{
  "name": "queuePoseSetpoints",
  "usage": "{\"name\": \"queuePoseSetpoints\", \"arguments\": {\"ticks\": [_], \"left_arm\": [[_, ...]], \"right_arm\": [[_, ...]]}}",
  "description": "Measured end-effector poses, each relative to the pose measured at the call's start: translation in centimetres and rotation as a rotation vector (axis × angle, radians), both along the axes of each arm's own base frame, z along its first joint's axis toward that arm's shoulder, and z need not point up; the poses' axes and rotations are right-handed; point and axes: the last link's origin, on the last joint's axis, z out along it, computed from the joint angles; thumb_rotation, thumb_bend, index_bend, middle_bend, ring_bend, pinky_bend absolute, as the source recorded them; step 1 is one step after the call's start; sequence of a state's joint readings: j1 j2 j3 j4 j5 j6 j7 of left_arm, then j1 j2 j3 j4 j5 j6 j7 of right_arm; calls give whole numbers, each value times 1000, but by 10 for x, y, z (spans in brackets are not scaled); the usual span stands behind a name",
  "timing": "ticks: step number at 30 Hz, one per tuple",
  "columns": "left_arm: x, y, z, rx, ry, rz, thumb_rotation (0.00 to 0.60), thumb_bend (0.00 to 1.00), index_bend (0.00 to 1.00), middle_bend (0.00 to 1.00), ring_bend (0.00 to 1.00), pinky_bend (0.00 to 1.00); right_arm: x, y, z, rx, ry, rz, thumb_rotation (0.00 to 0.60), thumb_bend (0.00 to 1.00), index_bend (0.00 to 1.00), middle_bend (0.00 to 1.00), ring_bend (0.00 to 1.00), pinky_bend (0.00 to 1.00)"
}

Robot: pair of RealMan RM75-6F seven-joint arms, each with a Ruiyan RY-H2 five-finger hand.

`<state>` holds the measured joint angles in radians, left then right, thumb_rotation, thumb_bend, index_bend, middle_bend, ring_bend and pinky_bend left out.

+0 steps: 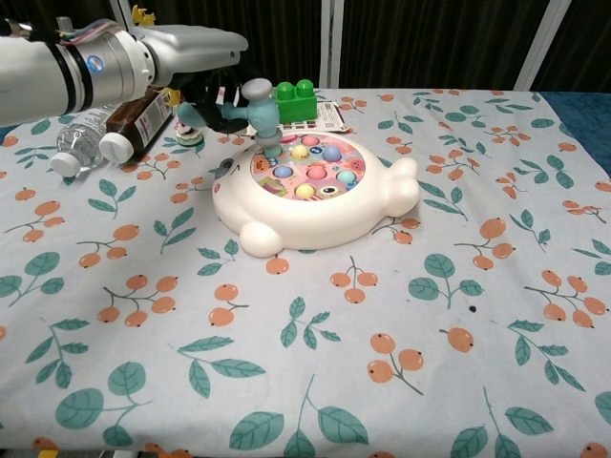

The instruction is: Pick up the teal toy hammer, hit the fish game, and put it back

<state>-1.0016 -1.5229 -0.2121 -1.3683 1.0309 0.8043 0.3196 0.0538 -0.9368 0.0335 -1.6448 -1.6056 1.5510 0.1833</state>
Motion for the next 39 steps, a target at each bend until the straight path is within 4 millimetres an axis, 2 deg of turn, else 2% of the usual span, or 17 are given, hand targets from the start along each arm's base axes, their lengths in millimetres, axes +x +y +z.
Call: {"name": "queuePoseSetpoints", "arguments": {"ticks": [6,11,16,20,27,39], "left_arm": [[-23,-15,18,12,-62,47,600,484,604,574,449,469],[-59,-37,28,46,-75,86,600,482,602,573,449,466],[-101,-60,23,46,-69,158,600,481,586,568,448,466],[-120,-67,17,48,-64,185,600,474,581,563,444,465],[-133,-70,4,50,-62,200,600,415,562,546,432,457],[-138,-75,-4,42,-49,198,600,340,471,495,390,430]], "right_arm": [[1,-2,-2,11,0,8,600,176,0,68,0,0],[1,-5,-4,22,-3,14,600,176,0,68,0,0],[2,-8,-6,33,-4,21,600,176,0,68,0,0],[3,-8,-6,36,-3,26,600,176,0,68,0,0],[5,-7,-7,36,-4,26,600,176,0,68,0,0],[5,-2,-6,28,-1,22,600,176,0,68,0,0]]}}
